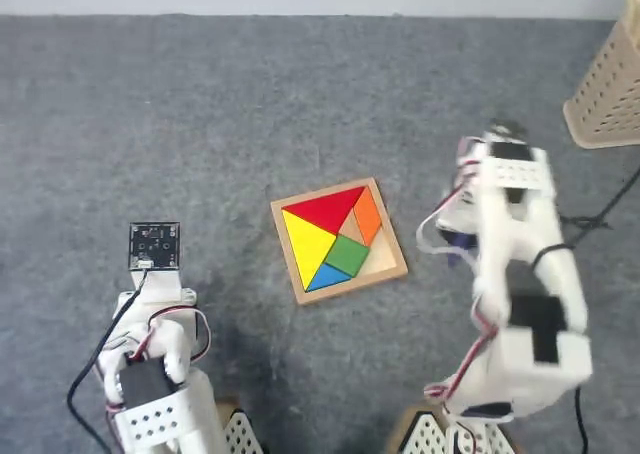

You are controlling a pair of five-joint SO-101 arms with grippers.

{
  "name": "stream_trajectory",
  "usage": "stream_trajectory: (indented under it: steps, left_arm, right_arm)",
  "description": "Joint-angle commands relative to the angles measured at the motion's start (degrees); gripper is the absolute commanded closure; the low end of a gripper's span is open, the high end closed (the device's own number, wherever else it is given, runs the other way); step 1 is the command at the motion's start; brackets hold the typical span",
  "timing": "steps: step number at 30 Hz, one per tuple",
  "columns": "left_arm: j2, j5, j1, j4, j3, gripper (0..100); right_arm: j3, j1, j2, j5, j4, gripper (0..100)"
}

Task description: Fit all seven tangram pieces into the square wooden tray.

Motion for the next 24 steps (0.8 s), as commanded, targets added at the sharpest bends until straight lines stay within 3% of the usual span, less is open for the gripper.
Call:
stream_trajectory:
  steps: [1,5,14,18,24]
  left_arm:
    - [-0.8,-0.3,-0.2,0.4,-0.4,99]
    - [-0.8,-0.3,-0.2,0.4,-0.4,99]
    - [-0.8,-0.3,-0.2,0.4,-0.4,99]
    - [-0.8,-0.3,-0.2,0.4,-0.4,99]
    - [-0.8,-0.3,-0.2,0.4,-0.4,99]
  right_arm:
    - [-2.2,-10.1,-9.1,5.6,0.7,99.3]
    - [-2.3,-18.9,-9.5,10.3,-0.8,99.3]
    - [-0.5,-24.1,-2.5,-8.6,-11.5,99.3]
    - [-2.9,-28.2,1.9,-12.3,-11.0,99.2]
    - [-3.2,-27.5,4.5,-12.6,-11.1,99.2]
